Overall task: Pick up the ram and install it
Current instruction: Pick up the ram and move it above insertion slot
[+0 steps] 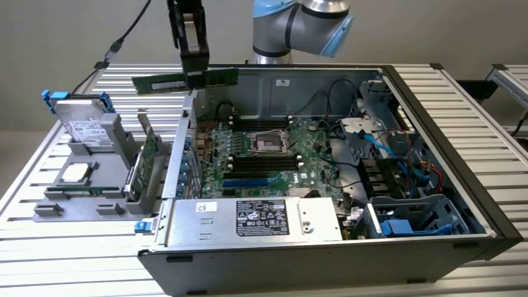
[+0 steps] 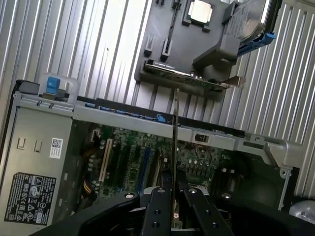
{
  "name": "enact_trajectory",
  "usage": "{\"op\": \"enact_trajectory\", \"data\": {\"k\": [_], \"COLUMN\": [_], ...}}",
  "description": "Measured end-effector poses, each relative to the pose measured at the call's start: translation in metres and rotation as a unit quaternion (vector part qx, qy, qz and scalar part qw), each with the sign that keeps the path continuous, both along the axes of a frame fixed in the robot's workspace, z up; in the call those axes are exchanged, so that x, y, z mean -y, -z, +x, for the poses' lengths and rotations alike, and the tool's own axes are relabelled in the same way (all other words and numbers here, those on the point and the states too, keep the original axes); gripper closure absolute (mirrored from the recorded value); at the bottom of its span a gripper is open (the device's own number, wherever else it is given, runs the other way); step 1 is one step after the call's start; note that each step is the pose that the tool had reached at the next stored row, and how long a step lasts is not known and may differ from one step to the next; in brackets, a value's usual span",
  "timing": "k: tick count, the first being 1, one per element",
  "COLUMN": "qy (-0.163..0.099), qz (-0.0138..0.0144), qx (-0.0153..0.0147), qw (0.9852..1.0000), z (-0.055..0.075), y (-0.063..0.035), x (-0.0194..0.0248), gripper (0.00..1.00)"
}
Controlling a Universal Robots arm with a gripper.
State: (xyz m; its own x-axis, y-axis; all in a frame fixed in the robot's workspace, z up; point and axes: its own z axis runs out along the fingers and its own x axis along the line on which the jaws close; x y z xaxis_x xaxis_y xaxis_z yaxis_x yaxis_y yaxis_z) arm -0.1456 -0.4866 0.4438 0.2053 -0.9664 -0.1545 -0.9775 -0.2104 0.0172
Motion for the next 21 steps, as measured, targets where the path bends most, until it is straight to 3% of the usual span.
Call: {"op": "enact_trajectory", "data": {"k": [11, 21], "qy": [-0.003, 0.006], "qz": [0.0015, 0.0015], "qx": [-0.0007, -0.0007], "qw": [1.0000, 1.0000], "z": [0.049, 0.068], "y": [-0.0018, 0.0057], "x": [-0.0003, -0.0051], "gripper": [0.85, 0.85]}}
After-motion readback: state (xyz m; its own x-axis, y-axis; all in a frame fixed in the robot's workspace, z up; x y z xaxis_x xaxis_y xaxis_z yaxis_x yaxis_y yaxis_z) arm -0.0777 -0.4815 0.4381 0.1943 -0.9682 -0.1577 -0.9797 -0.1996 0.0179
